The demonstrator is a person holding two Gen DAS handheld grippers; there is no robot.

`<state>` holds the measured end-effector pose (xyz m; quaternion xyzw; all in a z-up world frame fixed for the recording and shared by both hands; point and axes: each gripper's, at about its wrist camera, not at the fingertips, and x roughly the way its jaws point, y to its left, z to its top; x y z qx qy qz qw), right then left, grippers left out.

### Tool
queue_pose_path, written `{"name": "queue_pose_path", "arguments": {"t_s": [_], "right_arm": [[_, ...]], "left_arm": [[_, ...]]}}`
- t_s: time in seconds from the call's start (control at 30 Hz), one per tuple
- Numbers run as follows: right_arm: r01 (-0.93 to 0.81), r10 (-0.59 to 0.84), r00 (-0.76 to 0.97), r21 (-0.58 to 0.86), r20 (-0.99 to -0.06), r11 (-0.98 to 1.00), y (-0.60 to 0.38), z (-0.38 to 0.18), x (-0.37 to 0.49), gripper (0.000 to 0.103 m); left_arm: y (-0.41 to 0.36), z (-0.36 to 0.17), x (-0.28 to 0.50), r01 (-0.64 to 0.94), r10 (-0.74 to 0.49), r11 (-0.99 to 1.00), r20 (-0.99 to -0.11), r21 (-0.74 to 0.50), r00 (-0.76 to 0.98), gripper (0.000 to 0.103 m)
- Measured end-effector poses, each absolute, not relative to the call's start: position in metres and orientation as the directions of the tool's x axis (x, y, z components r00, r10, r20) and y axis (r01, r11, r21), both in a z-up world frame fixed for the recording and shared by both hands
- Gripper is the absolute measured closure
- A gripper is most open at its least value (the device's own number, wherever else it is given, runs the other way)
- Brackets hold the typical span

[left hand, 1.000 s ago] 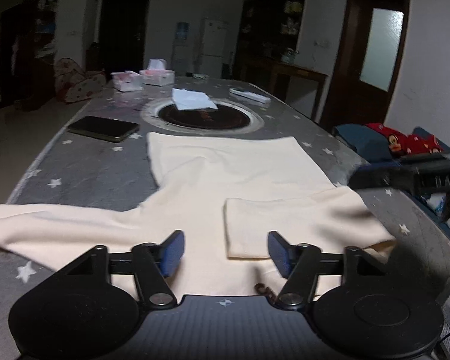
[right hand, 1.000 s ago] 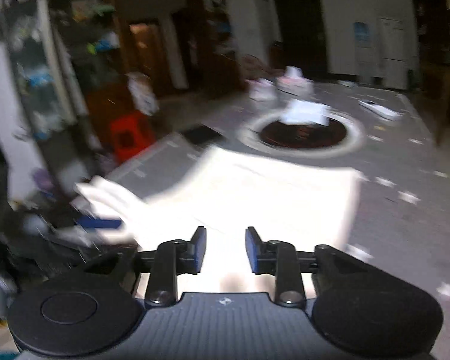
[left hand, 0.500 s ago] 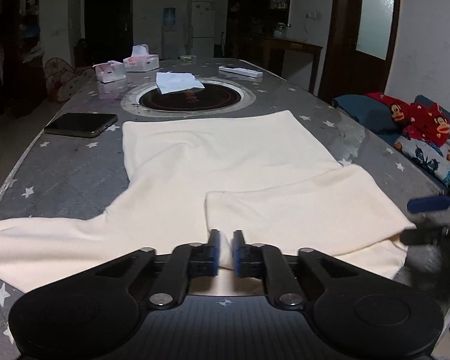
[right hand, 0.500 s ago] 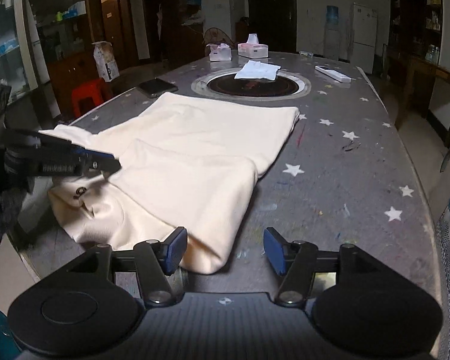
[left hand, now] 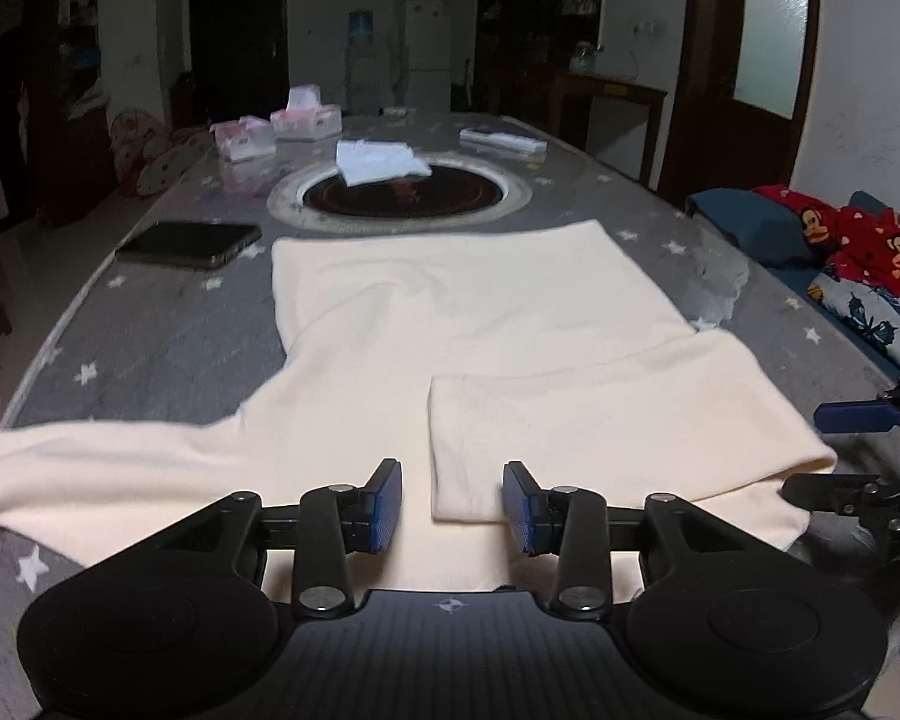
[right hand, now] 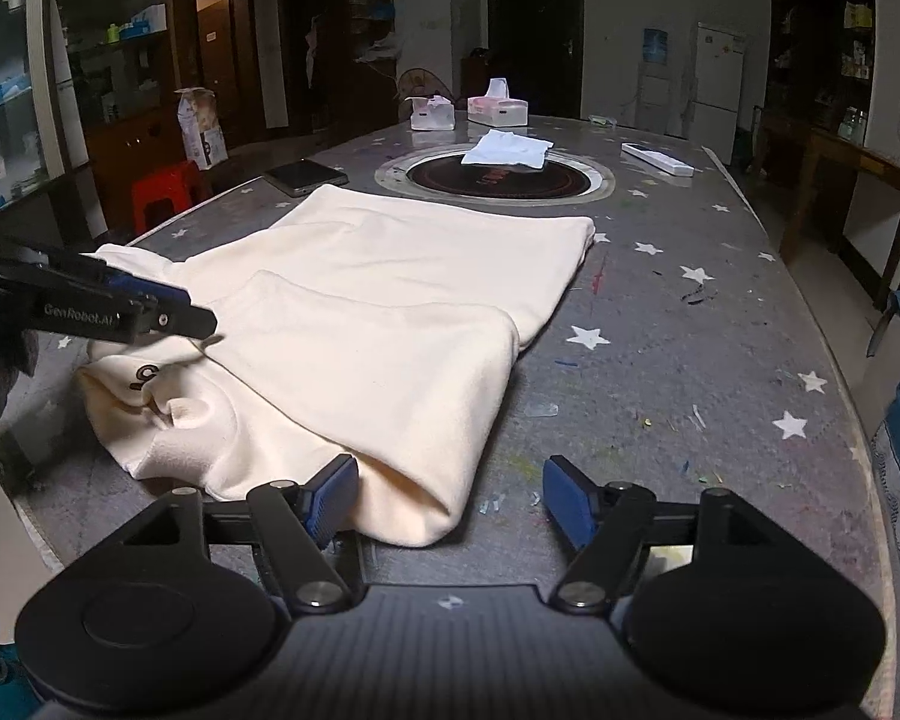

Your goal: Fold clothes

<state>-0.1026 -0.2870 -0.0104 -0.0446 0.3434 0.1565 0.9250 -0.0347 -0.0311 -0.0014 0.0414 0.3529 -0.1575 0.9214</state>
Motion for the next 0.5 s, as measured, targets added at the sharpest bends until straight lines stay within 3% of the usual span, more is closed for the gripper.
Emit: {"name": "queue_pose_path", "arguments": {"t_s": [0.07, 0.17, 0.2, 0.5], "right_arm": [[-0.316, 0.254, 0.719, 0.021, -0.647, 0.948, -0.287, -0.011, -0.103, 0.033], [-0.314, 0.247, 0.724, 0.012, -0.644, 0.949, -0.285, -0.012, -0.103, 0.032], [-0.311, 0.244, 0.727, 0.008, -0.642, 0.95, -0.285, -0.013, -0.103, 0.032], [-0.295, 0.205, 0.755, -0.044, -0.623, 0.954, -0.277, -0.017, -0.105, 0.029]], "left_arm": [[-0.033, -0.005, -0.032, 0.326, -0.27, 0.944, -0.669, -0.043, 0.693, 0.066], [-0.034, -0.005, -0.03, 0.328, -0.281, 0.943, -0.666, -0.058, 0.691, 0.092], [-0.035, -0.001, -0.03, 0.332, -0.286, 0.941, -0.659, -0.057, 0.696, 0.096], [-0.052, 0.075, -0.034, 0.417, -0.36, 0.909, -0.488, 0.007, 0.795, 0.097]]}}
